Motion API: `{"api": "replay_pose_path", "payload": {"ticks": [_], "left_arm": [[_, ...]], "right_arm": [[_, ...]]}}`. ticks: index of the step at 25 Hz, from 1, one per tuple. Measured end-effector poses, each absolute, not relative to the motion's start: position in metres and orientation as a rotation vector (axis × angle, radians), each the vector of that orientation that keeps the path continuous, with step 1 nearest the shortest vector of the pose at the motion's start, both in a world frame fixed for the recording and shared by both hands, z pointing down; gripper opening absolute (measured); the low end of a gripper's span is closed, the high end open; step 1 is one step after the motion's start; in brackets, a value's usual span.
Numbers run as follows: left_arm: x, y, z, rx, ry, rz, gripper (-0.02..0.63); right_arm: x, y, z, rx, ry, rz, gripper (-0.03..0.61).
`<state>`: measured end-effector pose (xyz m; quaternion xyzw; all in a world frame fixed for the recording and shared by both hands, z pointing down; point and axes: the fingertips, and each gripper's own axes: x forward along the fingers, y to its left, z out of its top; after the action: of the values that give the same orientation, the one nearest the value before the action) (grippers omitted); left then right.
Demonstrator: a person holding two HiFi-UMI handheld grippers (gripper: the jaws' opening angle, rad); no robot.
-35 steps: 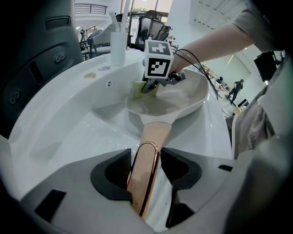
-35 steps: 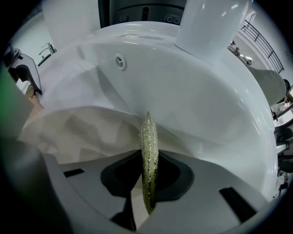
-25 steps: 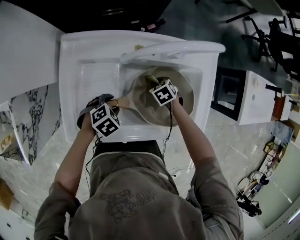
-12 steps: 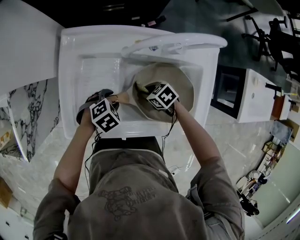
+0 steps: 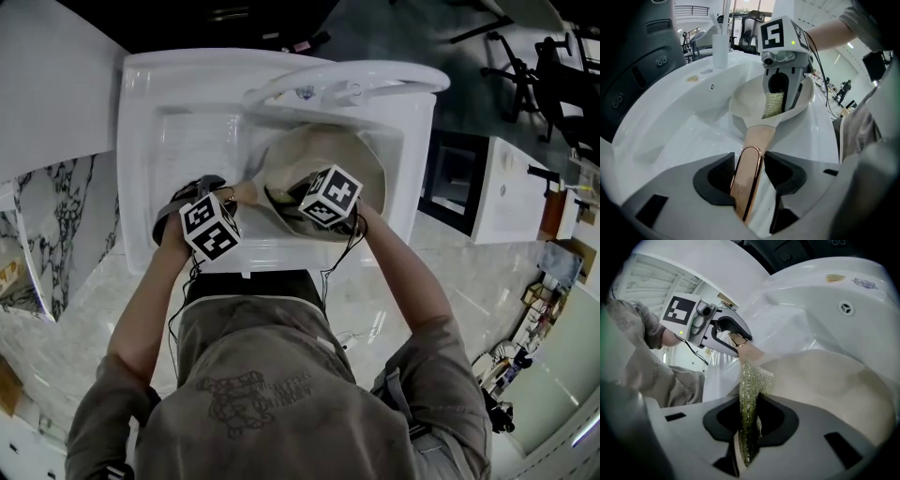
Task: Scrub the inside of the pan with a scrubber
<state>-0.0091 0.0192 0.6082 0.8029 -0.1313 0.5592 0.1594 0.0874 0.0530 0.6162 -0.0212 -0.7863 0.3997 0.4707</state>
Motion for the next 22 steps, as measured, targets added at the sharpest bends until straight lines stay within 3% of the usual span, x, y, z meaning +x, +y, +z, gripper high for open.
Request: {"api": "replay_pose_path", "payload": {"ticks": [13,22], "left_arm": [[-0.008,0.021,0.608,2.289,-0.352,1.59,0.207],[-0.008,0.019,0.607,2.299,-0.356,1.578,0.207]], "right_arm": [[0.13,0.081,0.541,-0.369,-1.796,1.177,0.074],[0.184,-0.075,0.582,0.584,-1.799,0.439,0.072]]}}
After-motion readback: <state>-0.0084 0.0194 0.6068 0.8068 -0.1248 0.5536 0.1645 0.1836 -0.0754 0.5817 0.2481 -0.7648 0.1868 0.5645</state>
